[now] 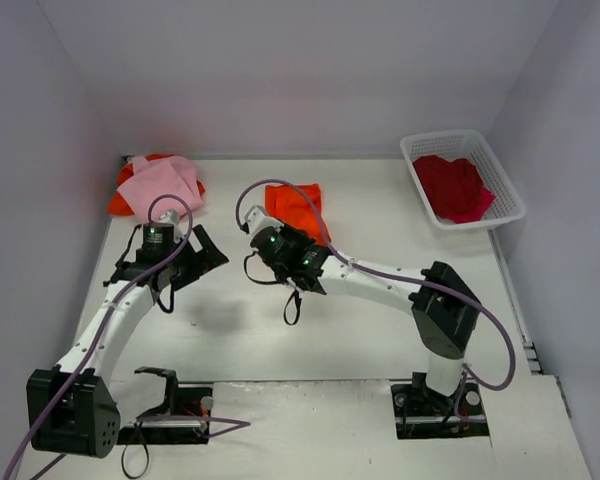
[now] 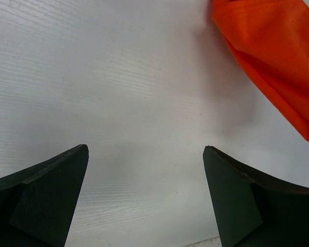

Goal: Fold and stack the t-shirts
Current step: Fold the long partially folded tshirt into a neat square

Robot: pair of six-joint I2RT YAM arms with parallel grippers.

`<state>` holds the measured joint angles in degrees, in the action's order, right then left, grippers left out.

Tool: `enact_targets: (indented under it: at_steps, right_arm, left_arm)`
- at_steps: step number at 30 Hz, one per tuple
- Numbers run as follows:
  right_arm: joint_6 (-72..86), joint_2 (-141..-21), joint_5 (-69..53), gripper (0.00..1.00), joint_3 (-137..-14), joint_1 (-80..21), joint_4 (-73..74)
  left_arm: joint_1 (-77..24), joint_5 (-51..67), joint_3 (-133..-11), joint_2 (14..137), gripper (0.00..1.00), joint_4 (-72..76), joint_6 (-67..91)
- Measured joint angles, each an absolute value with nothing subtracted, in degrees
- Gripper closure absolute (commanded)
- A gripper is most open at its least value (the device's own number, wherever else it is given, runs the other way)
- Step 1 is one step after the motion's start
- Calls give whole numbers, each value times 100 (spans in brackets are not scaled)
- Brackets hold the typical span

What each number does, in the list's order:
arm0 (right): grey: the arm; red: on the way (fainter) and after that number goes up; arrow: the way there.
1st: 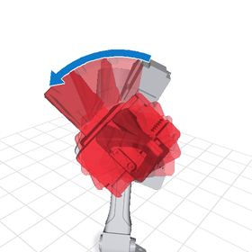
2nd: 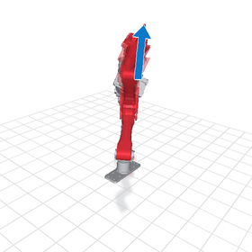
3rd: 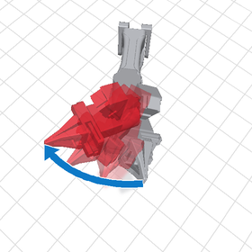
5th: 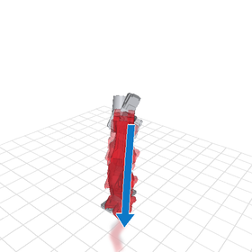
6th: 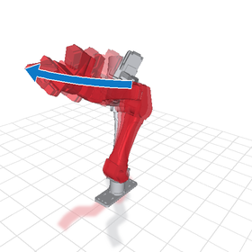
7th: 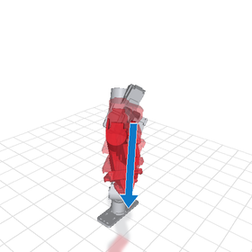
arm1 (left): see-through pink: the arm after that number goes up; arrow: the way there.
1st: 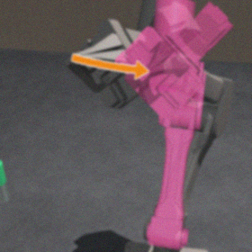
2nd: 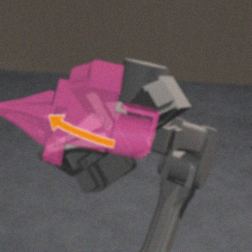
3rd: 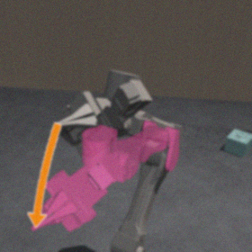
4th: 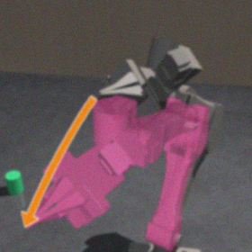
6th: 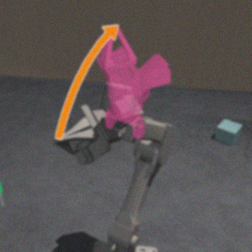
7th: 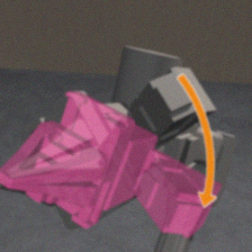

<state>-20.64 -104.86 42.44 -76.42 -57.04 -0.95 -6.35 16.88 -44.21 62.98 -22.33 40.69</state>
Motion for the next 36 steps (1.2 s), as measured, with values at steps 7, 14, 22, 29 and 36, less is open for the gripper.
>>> enact_targets:
  at_steps: [7,14,22,29,36]
  right_arm:
    - [-1170,-9703,4665,100,-7225,-6613,572]
    - [148,-9577,5013,100,-6886,-7456,1450]
    - [1476,-9577,5124,100,-6641,-8333,2145]
    - [1774,-9653,5229,100,-6696,-8530,2265]
    - [1542,-9736,5360,100,-7037,-8272,2307]
  left_arm:
    - [-635,1667,-4423,5804,12,-2508,4069]
    - [-635,1669,-4425,5441,12,-2792,4069]
    - [-635,1669,-4425,5000,12,-3094,4069]
    - [-635,1667,-4425,4936,12,-3177,4066]
    - [-635,1669,-4429,5070,12,-3177,4069]
